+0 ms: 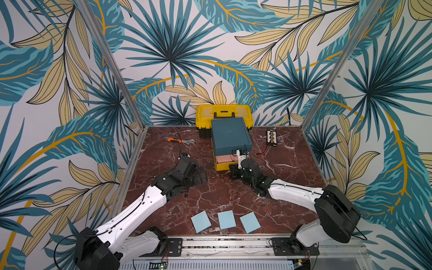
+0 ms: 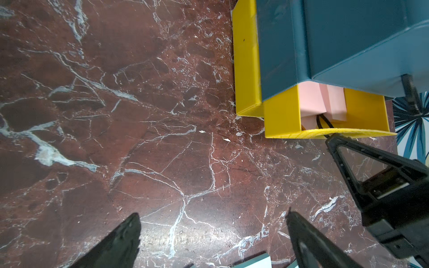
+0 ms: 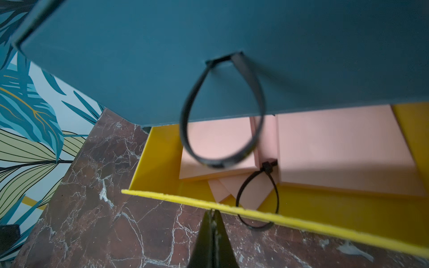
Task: Please put the sticky notes in the drawer by color
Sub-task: Close the drawer in the storage box.
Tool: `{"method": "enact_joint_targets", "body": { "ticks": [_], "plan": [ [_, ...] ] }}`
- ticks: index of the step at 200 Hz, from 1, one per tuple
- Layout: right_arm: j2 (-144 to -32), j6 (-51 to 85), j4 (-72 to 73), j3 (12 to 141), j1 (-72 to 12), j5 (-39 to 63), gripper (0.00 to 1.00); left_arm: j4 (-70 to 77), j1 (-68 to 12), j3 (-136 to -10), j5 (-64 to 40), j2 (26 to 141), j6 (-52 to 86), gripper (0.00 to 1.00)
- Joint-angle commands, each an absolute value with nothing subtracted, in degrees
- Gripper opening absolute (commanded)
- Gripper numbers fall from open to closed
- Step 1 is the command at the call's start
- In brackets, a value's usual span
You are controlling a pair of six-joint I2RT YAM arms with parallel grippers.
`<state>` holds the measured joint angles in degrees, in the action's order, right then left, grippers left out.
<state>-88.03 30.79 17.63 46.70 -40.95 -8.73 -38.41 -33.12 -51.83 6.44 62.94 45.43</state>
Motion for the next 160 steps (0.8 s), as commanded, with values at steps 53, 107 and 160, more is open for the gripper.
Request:
{"method": "enact_joint_targets", "body": {
  "ticks": [53,107,160],
  "plan": [
    [-93.6,29.84,22.37,51.32,-42.48,-10.63,0.03,-39.15,-32.06,-51.16,6.99,61.22,44.21,1.0],
    [-98.08,29.85,24.59,54.49,-42.98,-11.44,0.02,-39.54,-31.69,-50.89,6.86,60.3,44.25,1.0],
    [-102.62,29.44,25.24,59.06,-43.33,-10.81,0.02,-41.04,-31.38,-51.15,7.33,58.73,44.05,1.0]
  ]
}}
